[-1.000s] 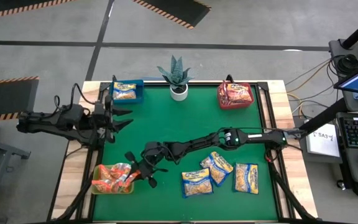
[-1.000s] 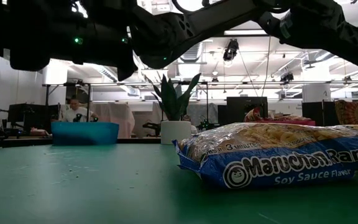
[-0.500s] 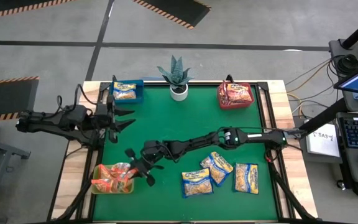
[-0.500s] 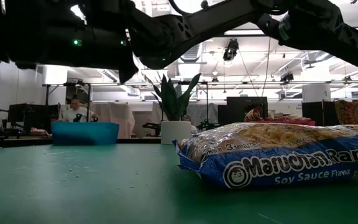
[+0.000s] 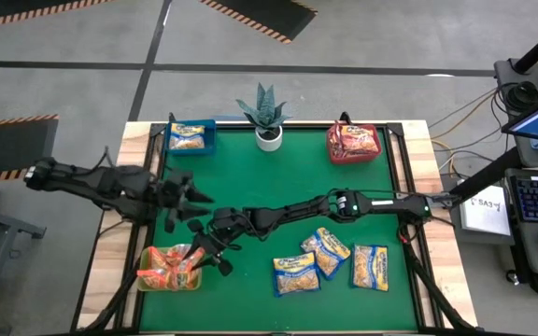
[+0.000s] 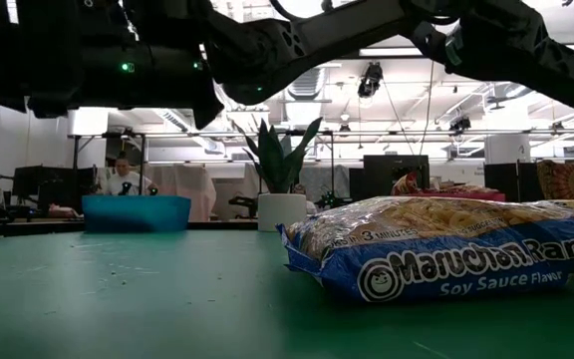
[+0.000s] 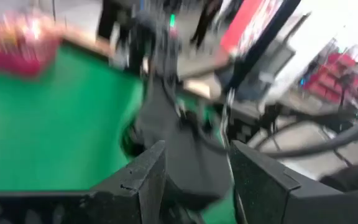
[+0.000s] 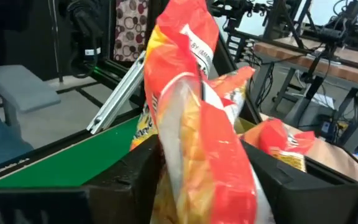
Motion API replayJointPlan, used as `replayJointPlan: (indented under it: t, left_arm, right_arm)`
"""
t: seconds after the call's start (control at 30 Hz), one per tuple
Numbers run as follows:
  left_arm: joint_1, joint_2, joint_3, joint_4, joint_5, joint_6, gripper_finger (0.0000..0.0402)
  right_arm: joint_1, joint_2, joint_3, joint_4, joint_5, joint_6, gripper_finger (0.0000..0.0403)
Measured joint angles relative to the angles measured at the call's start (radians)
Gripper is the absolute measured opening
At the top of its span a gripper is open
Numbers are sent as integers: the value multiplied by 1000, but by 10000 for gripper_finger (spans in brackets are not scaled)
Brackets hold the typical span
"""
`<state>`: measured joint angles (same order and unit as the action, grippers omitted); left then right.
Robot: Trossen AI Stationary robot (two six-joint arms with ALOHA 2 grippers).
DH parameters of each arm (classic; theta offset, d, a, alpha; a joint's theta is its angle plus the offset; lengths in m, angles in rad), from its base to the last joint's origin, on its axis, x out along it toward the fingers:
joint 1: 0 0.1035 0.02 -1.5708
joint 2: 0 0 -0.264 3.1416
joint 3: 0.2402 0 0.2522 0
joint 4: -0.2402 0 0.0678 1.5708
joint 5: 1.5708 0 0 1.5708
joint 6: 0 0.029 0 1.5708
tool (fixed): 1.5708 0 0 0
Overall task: Sort Maruchan noodles
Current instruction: Put the orange noodle pack into the yellow bin
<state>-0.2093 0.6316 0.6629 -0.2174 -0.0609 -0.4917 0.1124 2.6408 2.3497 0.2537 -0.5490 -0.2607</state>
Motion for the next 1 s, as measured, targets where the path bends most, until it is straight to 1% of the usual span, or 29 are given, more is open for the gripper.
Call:
replayJointPlan:
  t: [0.07, 0.17, 0.37, 0.47, 0.57, 0.63, 0.73, 0.9, 1.0]
  left_arm:
    - [-33, 52, 45, -76, -9, -47, 160]
    - [-75, 128, 152, -210, -29, -103, 159]
    - [-111, 300, 455, -582, -35, -195, 159]
    - [-145, 390, 599, -781, -36, -299, 159]
    - [-203, 484, 699, -952, -39, -415, 159]
    - [-245, 542, 743, -1015, -42, -509, 161]
    - [-313, 615, 809, -1061, 6, -618, 175]
    - [-428, 717, 928, -1193, 22, -837, 220]
    - [-501, 785, 965, -1245, 51, -942, 248]
  right_arm:
    - [-2, 0, 0, -5, -33, -3, 173]
    - [-2, 0, 0, -21, -71, -4, 175]
    - [-7, 0, 0, -18, -79, 40, 166]
    - [-12, -1, 0, -18, -77, 69, 160]
    - [-10, -2, 0, -12, -77, 95, 152]
    - [-9, -2, 1, -9, -78, 112, 147]
    - [-8, -2, 1, -2, -79, 134, 140]
    - [-9, -2, 1, 19, -78, 167, 133]
    - [-8, -2, 2, 19, -52, 170, 130]
